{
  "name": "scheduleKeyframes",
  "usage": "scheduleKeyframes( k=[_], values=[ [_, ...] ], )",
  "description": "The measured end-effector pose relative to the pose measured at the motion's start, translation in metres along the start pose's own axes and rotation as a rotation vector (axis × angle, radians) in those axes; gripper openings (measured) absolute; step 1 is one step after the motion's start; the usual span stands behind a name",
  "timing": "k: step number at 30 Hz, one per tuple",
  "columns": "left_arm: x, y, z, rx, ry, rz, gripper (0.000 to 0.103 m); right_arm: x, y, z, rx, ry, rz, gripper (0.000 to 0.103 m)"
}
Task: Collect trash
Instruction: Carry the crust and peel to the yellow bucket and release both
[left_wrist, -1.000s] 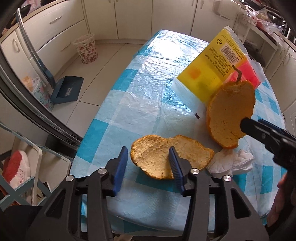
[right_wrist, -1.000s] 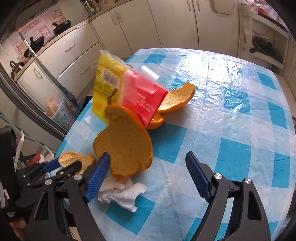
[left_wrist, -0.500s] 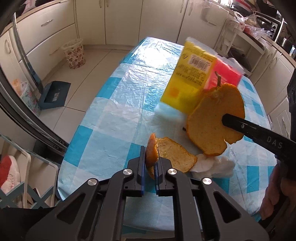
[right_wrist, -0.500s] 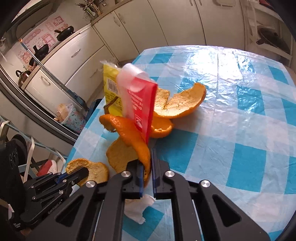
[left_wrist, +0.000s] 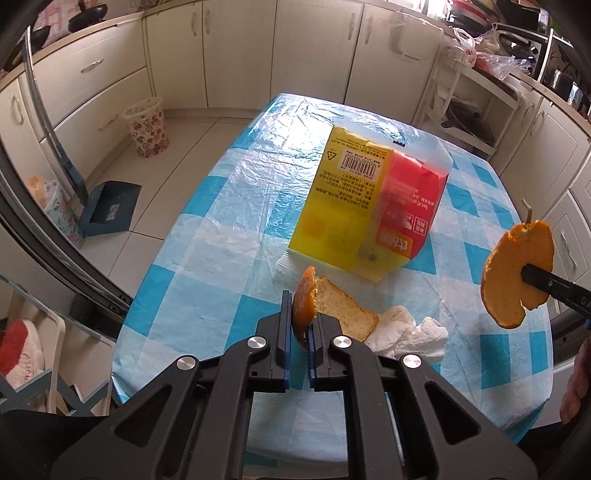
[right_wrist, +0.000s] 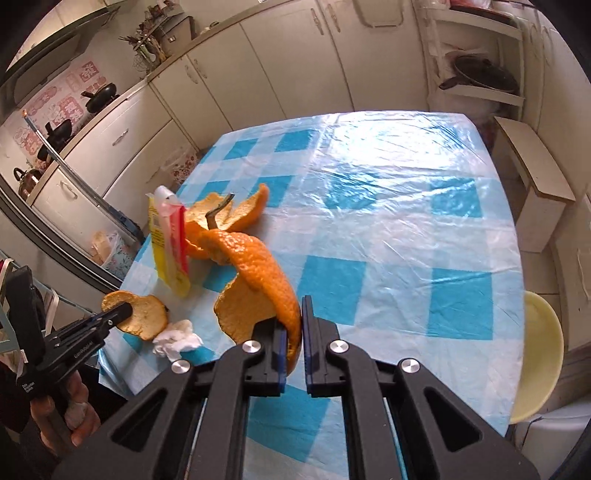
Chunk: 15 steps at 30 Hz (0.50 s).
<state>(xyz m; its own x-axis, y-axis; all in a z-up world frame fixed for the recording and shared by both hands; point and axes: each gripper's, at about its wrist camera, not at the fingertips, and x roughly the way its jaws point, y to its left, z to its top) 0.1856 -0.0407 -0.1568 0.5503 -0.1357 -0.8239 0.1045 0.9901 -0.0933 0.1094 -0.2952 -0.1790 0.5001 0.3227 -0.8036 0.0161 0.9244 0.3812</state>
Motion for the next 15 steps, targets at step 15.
scheduleKeyframes(
  k=[15],
  values=[
    [-0.047,-0.022,0.001,0.085,-0.183,0.062,0.006,-0.006,-0.01,-0.008,0.015,0.003,-0.012,0.008]
  ],
)
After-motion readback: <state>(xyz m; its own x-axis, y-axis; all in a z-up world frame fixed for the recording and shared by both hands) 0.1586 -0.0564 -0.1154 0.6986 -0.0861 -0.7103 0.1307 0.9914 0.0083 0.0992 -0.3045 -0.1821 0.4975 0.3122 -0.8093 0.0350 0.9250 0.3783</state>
